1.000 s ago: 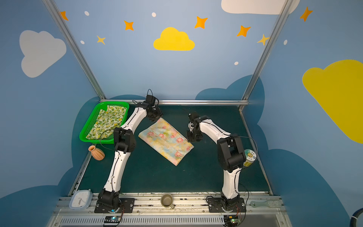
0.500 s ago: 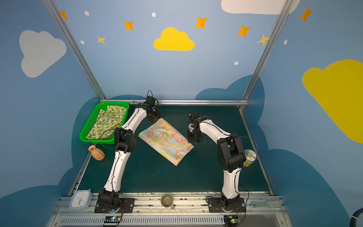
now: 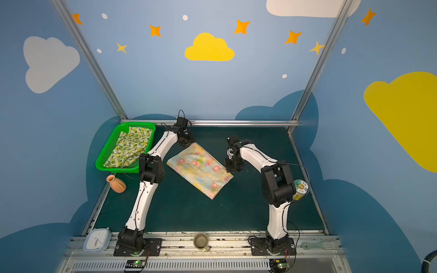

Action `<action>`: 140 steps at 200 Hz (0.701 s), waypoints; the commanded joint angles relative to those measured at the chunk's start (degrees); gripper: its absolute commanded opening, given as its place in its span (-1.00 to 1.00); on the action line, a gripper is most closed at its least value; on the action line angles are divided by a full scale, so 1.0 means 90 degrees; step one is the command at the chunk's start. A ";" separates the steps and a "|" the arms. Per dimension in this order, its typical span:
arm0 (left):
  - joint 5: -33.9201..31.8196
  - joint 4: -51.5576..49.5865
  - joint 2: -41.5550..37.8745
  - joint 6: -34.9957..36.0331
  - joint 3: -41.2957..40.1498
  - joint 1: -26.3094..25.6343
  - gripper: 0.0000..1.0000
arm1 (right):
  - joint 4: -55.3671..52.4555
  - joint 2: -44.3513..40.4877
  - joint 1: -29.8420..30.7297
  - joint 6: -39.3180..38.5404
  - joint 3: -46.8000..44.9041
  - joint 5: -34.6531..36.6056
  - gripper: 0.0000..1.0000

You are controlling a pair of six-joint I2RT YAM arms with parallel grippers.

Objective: Fold and stack skirts
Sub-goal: Rotate the skirt at the center of the table.

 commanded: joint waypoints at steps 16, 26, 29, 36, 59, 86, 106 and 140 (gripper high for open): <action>0.0003 0.0063 0.0234 0.0033 0.0142 0.0008 -0.46 | -0.0175 0.0130 -0.0027 0.0024 0.0017 -0.0077 -0.35; 0.0003 0.0073 0.0234 0.0038 0.0142 0.0008 -0.62 | -0.0171 0.0142 -0.0024 0.0020 0.0025 -0.0087 -0.36; 0.0003 0.0073 0.0234 0.0038 0.0142 0.0008 -0.68 | -0.0175 0.0139 -0.0020 0.0024 0.0020 -0.0087 -0.36; -0.0002 0.0080 0.0230 0.0037 0.0142 0.0008 -0.79 | -0.0174 0.0142 -0.0022 0.0031 0.0023 -0.0097 -0.36; 0.0001 0.0093 0.0188 0.0029 0.0142 0.0009 -0.92 | -0.0180 0.0152 -0.0029 0.0053 0.0005 -0.0115 -0.37; -0.0028 0.0133 0.0029 0.0031 0.0010 0.0001 -0.92 | -0.0111 0.0130 0.0000 0.0064 -0.0077 -0.0147 -0.38; 0.0001 0.0370 -0.0219 0.0059 -0.0346 -0.0013 -0.91 | -0.0077 0.0142 0.0036 0.0085 -0.0115 -0.0146 -0.38; -0.0039 0.0481 -0.0431 0.0096 -0.0604 -0.0031 -0.92 | -0.0034 0.0143 0.0098 0.0132 -0.0165 -0.0165 -0.40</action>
